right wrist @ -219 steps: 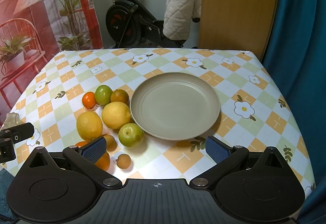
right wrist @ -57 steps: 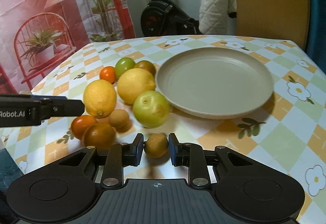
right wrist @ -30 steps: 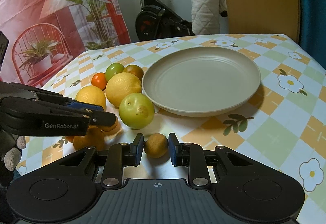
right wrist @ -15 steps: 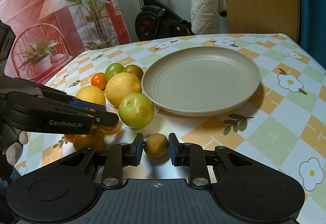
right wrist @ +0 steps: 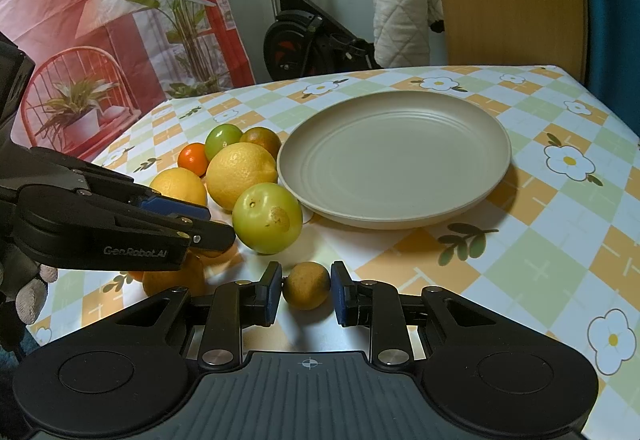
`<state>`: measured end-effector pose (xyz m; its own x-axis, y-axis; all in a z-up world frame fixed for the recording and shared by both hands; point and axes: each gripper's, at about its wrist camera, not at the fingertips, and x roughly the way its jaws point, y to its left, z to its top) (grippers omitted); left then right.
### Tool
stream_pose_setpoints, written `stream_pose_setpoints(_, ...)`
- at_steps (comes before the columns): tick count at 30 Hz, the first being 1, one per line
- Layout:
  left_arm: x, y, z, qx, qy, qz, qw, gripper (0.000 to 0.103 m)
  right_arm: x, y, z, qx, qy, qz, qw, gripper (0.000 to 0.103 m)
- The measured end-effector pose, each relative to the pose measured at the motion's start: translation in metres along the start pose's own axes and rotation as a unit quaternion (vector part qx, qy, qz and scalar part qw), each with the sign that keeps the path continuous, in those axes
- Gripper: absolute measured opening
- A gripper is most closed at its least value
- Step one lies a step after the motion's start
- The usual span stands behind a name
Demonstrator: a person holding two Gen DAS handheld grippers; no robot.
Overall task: Organize fruits
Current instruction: 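Close both grippers on the small brown fruits and lift them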
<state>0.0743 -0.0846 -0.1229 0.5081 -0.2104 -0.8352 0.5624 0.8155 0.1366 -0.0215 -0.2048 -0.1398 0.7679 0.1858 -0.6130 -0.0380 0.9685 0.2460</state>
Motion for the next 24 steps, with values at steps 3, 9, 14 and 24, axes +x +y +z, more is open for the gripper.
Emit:
stream_pose_setpoints(3,0.0010,-0.0014,0.0002,0.005,0.000,0.004,1.0000,0.029,0.0001,0.0000,0.0000,0.000,0.000,0.000,1.000,0.024)
stream_pose_setpoints(9,0.0007,-0.0025,0.0014,0.014,0.005,0.011,0.9998,0.030,-0.0001,-0.0002,0.0000,0.000,0.000,0.000,1.000,0.024)
stream_pose_setpoints(14,-0.0006,-0.0001,-0.0001,0.019,0.009,0.013,0.9997,0.035,-0.0001,-0.0002,0.0000,0.000,0.000,0.000,1.000,0.024)
stream_pose_setpoints(24,0.0044,-0.0062,-0.0009,0.030,0.016,0.003,0.9994,0.035,0.0001,-0.0003,0.0003,0.001,0.000,0.001,1.000,0.024)
